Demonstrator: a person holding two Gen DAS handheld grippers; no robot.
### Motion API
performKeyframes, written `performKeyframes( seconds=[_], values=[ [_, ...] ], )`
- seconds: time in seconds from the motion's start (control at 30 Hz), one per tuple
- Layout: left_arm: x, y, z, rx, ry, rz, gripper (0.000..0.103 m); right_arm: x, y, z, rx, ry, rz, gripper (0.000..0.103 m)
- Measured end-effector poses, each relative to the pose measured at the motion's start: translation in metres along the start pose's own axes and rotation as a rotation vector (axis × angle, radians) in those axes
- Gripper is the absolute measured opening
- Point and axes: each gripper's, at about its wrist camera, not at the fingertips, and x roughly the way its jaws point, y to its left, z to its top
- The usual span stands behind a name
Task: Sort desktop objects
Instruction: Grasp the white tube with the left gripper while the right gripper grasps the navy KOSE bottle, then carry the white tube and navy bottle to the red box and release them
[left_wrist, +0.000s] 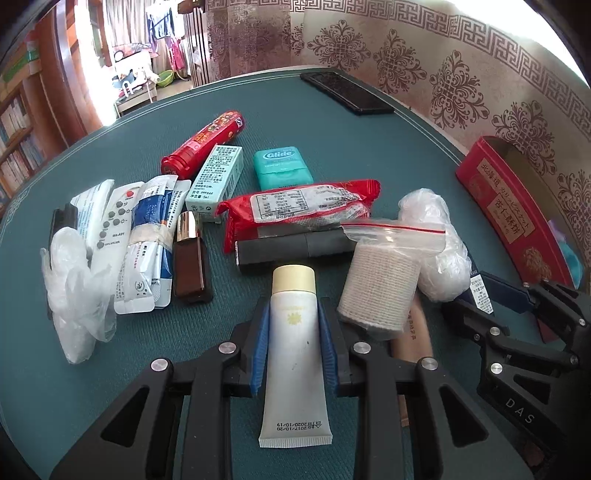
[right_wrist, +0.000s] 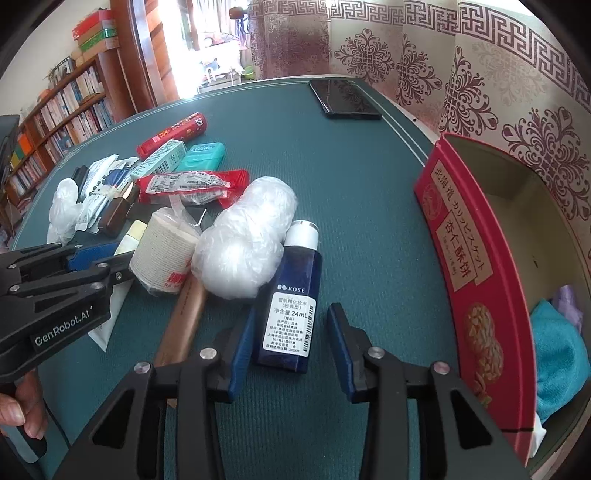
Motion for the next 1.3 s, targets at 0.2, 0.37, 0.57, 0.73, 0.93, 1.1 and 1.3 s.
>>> performKeyframes(
  seconds=[0.2, 0.37, 0.57, 0.73, 0.93, 1.1, 1.3],
  values=[
    [-0.002, 0.01, -0.002, -0.054, -0.007, -0.047, 0.028, 0.003, 0.003, 0.002, -0.024, -0.009, -0.02, 0.042],
    [-0.017, 0.028, 0.0, -0.12, -0.061, -0.119, 0.027, 0.0, 0.001, 0.001, -0.015, -0.014, 0.001, 0.032],
    [-0.036, 0.039, 0.005, -0.203, -0.14, -0.282, 0.027, -0.021, 0.002, 0.002, -0.02, -0.072, 0.031, 0.032],
    [-0.044, 0.033, 0.008, -0.221, -0.176, -0.32, 0.027, -0.038, 0.003, 0.003, -0.019, -0.113, 0.035, 0.032],
    [-0.057, 0.024, 0.009, -0.22, -0.222, -0.348, 0.027, -0.06, -0.009, 0.009, 0.004, -0.18, 0.013, 0.032],
    [-0.067, 0.016, 0.012, -0.22, -0.256, -0.395, 0.027, -0.082, -0.036, 0.011, 0.054, -0.244, -0.056, 0.032],
    [-0.077, 0.002, 0.013, -0.203, -0.283, -0.441, 0.027, -0.101, -0.086, 0.006, 0.162, -0.28, -0.142, 0.032]
  ],
)
